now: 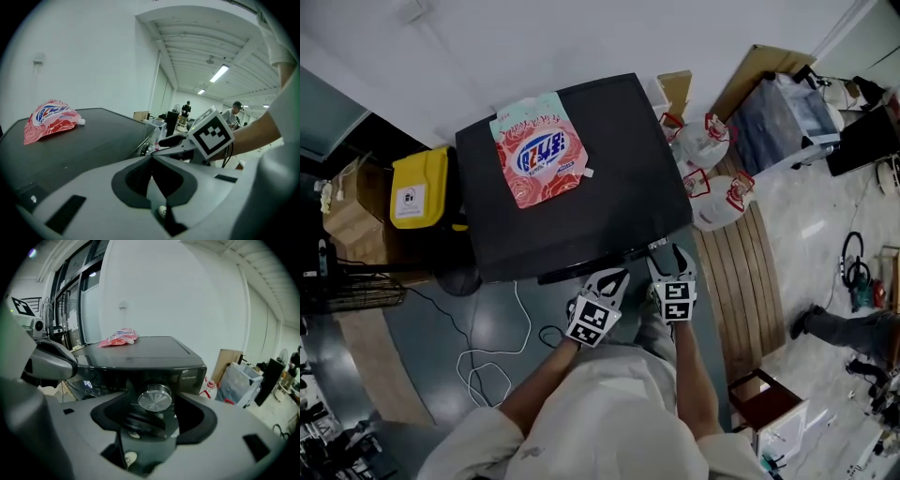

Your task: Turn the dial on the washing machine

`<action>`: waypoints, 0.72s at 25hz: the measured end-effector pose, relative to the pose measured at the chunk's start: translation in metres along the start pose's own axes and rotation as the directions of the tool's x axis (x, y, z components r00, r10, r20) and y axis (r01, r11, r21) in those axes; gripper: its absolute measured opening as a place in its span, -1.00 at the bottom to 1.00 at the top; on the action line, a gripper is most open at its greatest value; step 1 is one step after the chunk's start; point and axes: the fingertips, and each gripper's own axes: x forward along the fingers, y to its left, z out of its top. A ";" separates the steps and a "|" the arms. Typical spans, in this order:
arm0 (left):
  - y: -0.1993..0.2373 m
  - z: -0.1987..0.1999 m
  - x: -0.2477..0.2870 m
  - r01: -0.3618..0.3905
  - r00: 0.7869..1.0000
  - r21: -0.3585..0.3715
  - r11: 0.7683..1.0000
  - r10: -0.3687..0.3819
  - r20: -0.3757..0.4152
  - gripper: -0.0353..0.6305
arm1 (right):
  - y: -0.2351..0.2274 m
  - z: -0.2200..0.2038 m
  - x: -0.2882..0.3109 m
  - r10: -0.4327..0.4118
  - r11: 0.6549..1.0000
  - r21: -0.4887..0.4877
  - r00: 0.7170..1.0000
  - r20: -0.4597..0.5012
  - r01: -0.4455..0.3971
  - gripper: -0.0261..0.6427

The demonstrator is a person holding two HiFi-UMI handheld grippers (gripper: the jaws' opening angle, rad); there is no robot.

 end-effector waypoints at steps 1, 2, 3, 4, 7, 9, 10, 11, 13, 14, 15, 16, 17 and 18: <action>0.000 0.000 0.001 -0.006 1.000 0.000 1.000 0.006 -0.003 -0.86 | 0.000 -0.001 0.002 0.008 1.000 0.000 1.000 -0.001 -0.008 -0.03; -0.001 0.000 0.001 -0.014 1.000 0.001 1.000 0.014 -0.006 -0.86 | 0.001 -0.002 0.005 0.017 1.000 0.002 1.000 -0.001 -0.017 -0.03; -0.001 -0.001 0.002 -0.022 1.000 0.002 1.000 0.022 -0.009 -0.86 | 0.001 -0.003 0.007 0.025 1.000 0.004 1.000 0.000 -0.025 -0.03; -0.002 -0.002 0.002 -0.029 1.000 0.004 1.000 0.029 -0.012 -0.86 | 0.001 -0.003 0.009 0.033 0.999 0.006 0.999 0.000 -0.033 -0.03; -0.004 -0.002 0.003 -0.045 0.999 -0.003 0.999 0.045 -0.022 -0.86 | 0.000 -0.004 0.014 0.048 0.999 0.004 0.999 -0.006 -0.048 -0.05; -0.005 -0.005 0.003 -0.060 0.998 -0.006 0.998 0.060 -0.032 -0.86 | 0.000 -0.007 0.018 0.057 0.998 0.015 0.998 -0.009 -0.057 -0.06; -0.006 -0.005 0.004 -0.067 0.997 -0.007 0.998 0.067 -0.036 -0.86 | -0.001 -0.009 0.020 0.058 0.998 0.018 0.998 -0.009 -0.058 -0.08; -0.007 -0.006 0.003 -0.074 0.997 -0.007 0.997 0.073 -0.040 -0.86 | -0.002 -0.011 0.021 0.059 0.998 0.021 0.998 -0.009 -0.059 -0.11; -0.009 -0.008 0.003 -0.086 0.995 -0.007 0.996 0.085 -0.049 -0.86 | -0.003 -0.014 0.023 0.065 0.998 0.020 0.998 -0.012 -0.065 -0.11; -0.010 -0.008 0.003 -0.090 0.995 -0.009 0.996 0.090 -0.050 -0.86 | -0.004 -0.015 0.024 0.069 0.998 0.014 0.998 -0.012 -0.069 -0.11; -0.011 -0.007 0.003 -0.095 0.994 -0.010 0.995 0.094 -0.048 -0.86 | -0.004 -0.016 0.025 0.074 0.997 0.008 0.997 -0.013 -0.074 -0.11; -0.012 -0.006 0.004 -0.101 0.994 -0.009 0.995 0.100 -0.041 -0.86 | -0.004 -0.015 0.026 0.081 0.997 0.006 0.997 -0.017 -0.081 -0.11; -0.012 -0.004 0.004 -0.106 0.994 -0.010 0.994 0.106 -0.036 -0.86 | -0.004 -0.014 0.026 0.088 0.996 0.007 0.996 -0.022 -0.088 -0.11; -0.012 -0.003 0.005 -0.111 0.993 -0.012 0.994 0.111 -0.035 -0.86 | -0.004 -0.014 0.026 0.096 0.995 0.010 0.995 -0.027 -0.096 -0.11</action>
